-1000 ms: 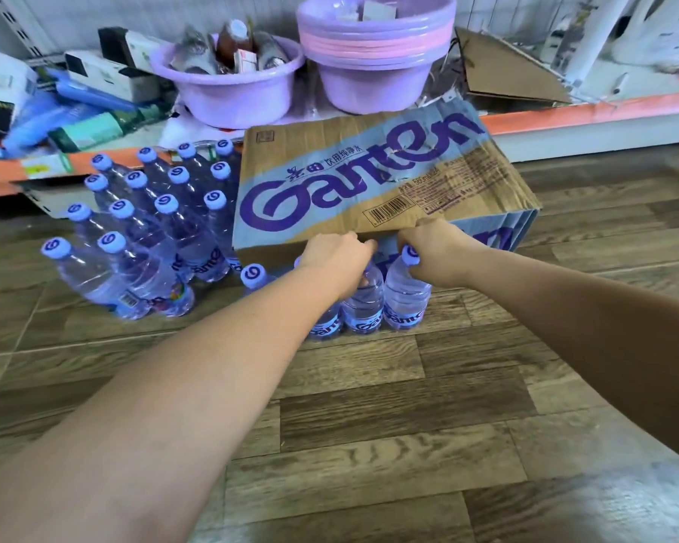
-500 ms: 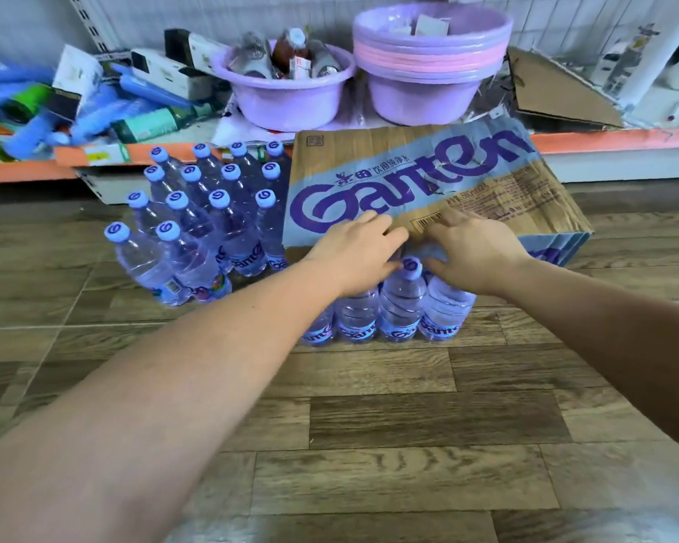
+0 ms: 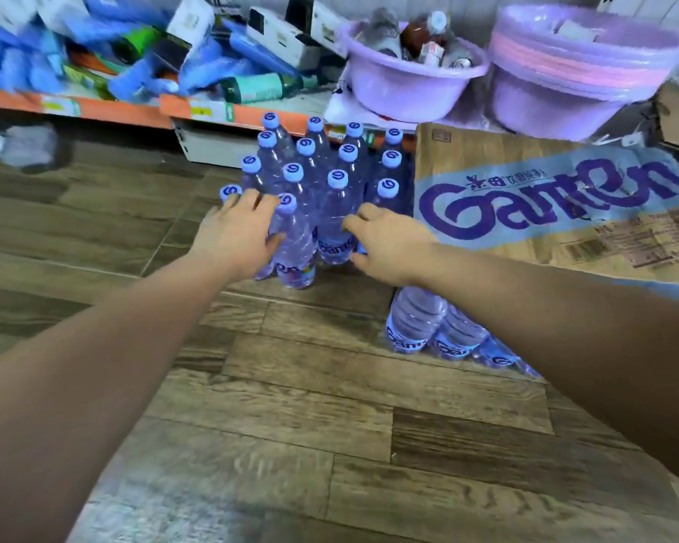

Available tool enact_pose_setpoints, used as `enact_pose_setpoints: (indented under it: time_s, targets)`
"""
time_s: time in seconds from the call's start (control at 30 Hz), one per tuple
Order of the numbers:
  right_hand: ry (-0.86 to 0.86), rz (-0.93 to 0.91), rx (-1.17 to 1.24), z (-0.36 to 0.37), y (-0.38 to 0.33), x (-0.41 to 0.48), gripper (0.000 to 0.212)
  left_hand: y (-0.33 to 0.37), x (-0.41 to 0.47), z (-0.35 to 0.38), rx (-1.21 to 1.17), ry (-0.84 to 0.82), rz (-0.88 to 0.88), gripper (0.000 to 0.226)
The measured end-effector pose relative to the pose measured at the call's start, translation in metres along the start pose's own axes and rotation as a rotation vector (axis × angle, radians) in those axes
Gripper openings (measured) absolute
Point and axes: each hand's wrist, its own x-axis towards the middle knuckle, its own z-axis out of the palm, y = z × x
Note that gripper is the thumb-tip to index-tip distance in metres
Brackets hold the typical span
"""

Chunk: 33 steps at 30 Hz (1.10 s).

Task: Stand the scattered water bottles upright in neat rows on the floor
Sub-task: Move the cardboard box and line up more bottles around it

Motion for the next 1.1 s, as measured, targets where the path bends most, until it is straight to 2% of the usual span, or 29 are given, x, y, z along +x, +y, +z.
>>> enact_pose_setpoints:
  time_s: [0.23,0.37,0.47,0.63,0.77,1.0,1.1]
  targets:
    - [0.035,0.040,0.164,0.013,-0.047,0.074,0.065,-0.044,0.034,0.011,-0.079,0.059,-0.027,0.052]
    - [0.051,0.080,0.204,0.027,-0.062,0.096,0.071,-0.058,0.048,0.026,-0.143,-0.004,-0.047,0.058]
    - [0.090,0.128,0.192,0.032,-0.064,0.107,0.063,-0.063,0.052,0.035,-0.169,-0.028,-0.059,0.058]
    - [0.175,0.194,0.327,0.032,-0.065,0.114,0.041,-0.063,0.050,0.029,-0.083,-0.012,-0.051,0.037]
    - [0.188,0.161,0.379,0.028,-0.068,0.103,0.025,-0.053,0.039,0.023,-0.053,-0.006,-0.080,0.055]
    - [0.133,0.184,0.399,0.018,-0.063,0.069,0.033,-0.029,0.021,0.000,-0.041,-0.070,-0.162,0.053]
    - [0.112,0.157,0.410,0.004,-0.058,0.049,0.027,-0.011,0.012,-0.021,-0.095,-0.051,-0.165,0.048]
